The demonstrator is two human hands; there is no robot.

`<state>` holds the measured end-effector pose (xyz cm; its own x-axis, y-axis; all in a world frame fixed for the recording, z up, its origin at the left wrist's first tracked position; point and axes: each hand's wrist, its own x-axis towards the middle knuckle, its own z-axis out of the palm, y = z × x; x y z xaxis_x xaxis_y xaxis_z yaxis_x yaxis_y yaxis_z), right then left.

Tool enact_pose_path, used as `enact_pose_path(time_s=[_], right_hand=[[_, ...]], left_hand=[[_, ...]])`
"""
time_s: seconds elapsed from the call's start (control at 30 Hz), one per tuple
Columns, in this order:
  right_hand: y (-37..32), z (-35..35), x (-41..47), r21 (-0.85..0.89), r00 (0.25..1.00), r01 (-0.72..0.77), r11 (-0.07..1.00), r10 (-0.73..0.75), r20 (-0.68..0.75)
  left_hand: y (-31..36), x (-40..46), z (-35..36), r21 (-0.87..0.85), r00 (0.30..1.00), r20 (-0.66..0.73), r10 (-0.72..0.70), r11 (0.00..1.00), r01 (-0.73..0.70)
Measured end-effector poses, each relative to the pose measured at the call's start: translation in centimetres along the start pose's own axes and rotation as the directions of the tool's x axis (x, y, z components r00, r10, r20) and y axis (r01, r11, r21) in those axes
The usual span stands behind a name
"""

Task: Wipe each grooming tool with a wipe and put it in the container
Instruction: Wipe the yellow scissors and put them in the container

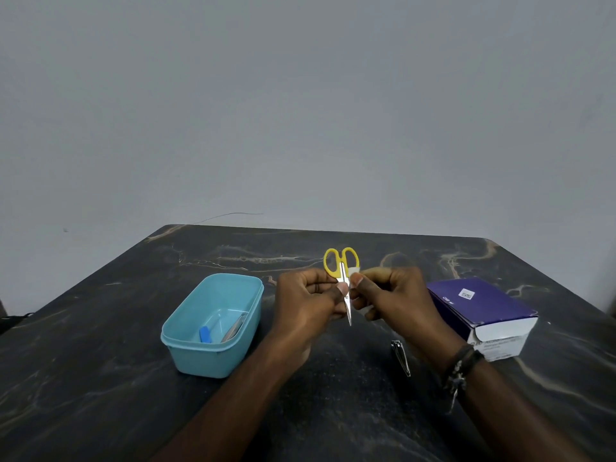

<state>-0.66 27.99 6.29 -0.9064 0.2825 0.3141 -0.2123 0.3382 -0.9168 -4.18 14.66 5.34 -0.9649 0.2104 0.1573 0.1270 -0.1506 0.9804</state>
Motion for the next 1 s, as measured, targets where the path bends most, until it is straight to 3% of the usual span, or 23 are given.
enact_pose_path(time_s=[0.23, 0.53, 0.73, 1.0], right_hand=[[0.1, -0.2, 0.1, 0.084, 0.997, -0.046, 0.995, 0.05, -0.052], [-0.2, 0.0, -0.4, 0.031, 0.993, -0.09, 0.995, 0.087, 0.083], [-0.4, 0.0, -0.5, 0.028, 0.987, -0.122, 0.992, 0.119, 0.108], [-0.6, 0.6, -1.0, -0.026, 0.926, -0.17, 0.985, 0.168, 0.337]], left_hand=[[0.3, -0.3, -0.1, -0.004, 0.999, 0.048, -0.017, 1.0, 0.017], [0.6, -0.7, -0.1, 0.009, 0.999, 0.023, 0.03, 0.999, -0.031], [-0.3, -0.2, 0.2, 0.147, 0.995, -0.076, 0.062, 0.988, -0.051], [0.2, -0.1, 0.4, -0.036, 0.982, -0.188, 0.005, 0.999, -0.012]])
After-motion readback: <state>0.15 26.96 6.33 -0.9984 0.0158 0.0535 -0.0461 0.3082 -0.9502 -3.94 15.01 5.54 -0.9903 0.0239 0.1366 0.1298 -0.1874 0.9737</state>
